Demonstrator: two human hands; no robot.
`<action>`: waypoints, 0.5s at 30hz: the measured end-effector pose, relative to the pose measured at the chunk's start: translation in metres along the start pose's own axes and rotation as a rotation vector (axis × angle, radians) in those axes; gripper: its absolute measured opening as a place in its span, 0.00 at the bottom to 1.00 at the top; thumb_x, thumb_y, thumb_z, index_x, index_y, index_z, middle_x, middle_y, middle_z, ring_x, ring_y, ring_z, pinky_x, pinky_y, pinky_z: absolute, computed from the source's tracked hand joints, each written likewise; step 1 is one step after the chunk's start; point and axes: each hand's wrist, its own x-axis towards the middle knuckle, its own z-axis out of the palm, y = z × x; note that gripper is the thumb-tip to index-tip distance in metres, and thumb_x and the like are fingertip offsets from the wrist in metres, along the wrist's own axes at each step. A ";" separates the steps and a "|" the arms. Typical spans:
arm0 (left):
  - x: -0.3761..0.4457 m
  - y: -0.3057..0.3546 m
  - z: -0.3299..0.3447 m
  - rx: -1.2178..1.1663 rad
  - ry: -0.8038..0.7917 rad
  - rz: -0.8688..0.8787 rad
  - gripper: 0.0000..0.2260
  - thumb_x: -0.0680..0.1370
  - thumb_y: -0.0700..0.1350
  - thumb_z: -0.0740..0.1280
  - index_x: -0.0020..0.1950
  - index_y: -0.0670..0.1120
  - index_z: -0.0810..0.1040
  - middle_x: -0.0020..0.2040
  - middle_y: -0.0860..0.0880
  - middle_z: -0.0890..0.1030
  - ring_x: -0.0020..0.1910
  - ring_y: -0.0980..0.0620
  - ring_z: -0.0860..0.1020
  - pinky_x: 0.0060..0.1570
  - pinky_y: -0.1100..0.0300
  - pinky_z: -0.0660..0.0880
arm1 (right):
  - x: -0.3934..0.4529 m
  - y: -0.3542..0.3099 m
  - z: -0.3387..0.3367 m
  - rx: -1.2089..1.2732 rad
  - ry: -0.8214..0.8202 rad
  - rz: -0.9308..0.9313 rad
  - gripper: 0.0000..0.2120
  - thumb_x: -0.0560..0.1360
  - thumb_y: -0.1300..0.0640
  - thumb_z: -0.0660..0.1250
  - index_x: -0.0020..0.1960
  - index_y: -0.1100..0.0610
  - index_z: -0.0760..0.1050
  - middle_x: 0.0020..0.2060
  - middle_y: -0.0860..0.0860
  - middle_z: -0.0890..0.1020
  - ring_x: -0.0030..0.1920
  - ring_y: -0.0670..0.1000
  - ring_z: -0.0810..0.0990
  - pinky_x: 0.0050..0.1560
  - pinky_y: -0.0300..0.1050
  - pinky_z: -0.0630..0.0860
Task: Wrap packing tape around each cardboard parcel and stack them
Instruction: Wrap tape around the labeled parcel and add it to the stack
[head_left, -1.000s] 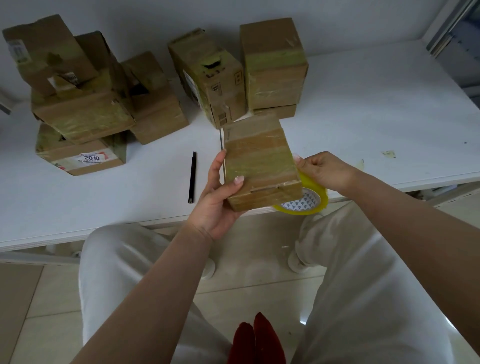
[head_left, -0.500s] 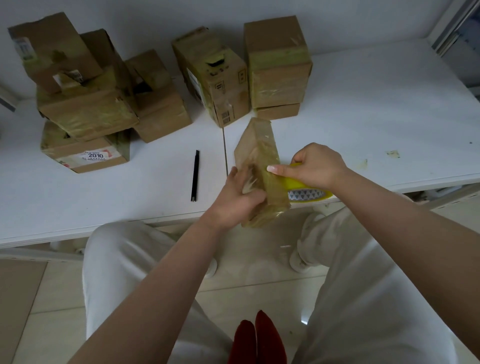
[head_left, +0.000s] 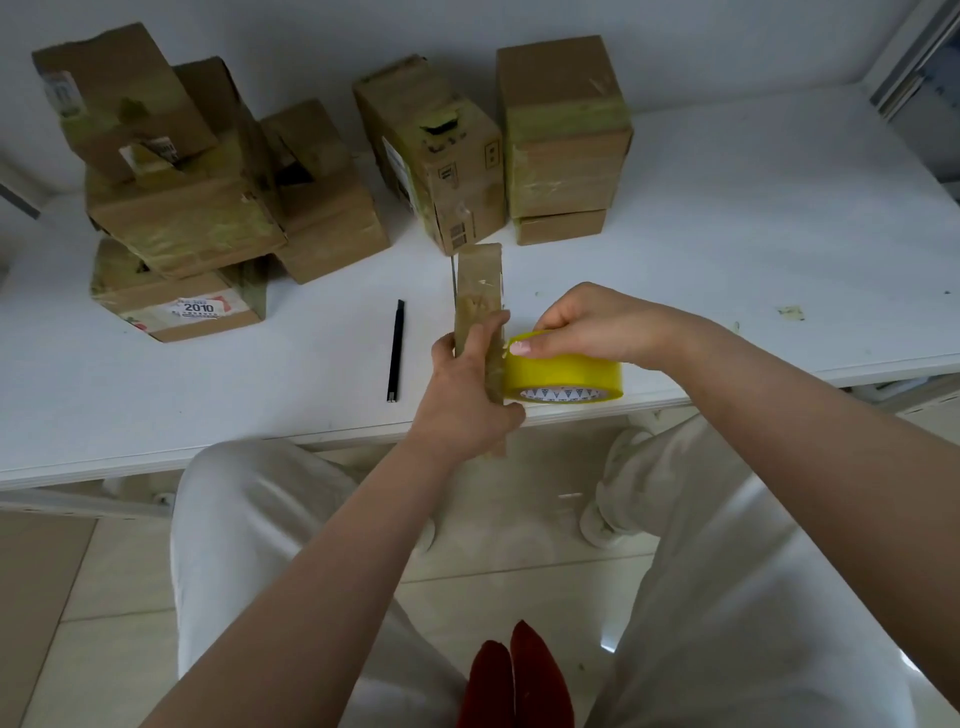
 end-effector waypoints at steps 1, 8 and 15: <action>0.001 -0.003 -0.004 -0.011 -0.009 -0.009 0.41 0.70 0.38 0.72 0.74 0.65 0.57 0.70 0.45 0.58 0.67 0.41 0.68 0.59 0.60 0.71 | -0.002 0.001 -0.001 0.054 -0.014 -0.008 0.20 0.71 0.43 0.72 0.47 0.62 0.83 0.41 0.58 0.83 0.41 0.53 0.81 0.48 0.48 0.76; 0.001 -0.010 -0.015 0.200 0.033 -0.018 0.35 0.73 0.40 0.68 0.73 0.66 0.59 0.74 0.46 0.53 0.73 0.38 0.53 0.69 0.44 0.62 | 0.001 -0.005 0.006 0.100 -0.042 -0.015 0.15 0.75 0.47 0.70 0.51 0.59 0.82 0.47 0.56 0.84 0.49 0.56 0.82 0.55 0.52 0.78; 0.010 -0.005 -0.034 0.246 -0.101 -0.054 0.40 0.71 0.40 0.74 0.75 0.60 0.56 0.67 0.44 0.59 0.59 0.39 0.74 0.62 0.46 0.74 | 0.008 -0.020 0.011 0.123 -0.009 -0.050 0.14 0.72 0.42 0.71 0.44 0.53 0.81 0.40 0.47 0.83 0.41 0.46 0.82 0.40 0.37 0.75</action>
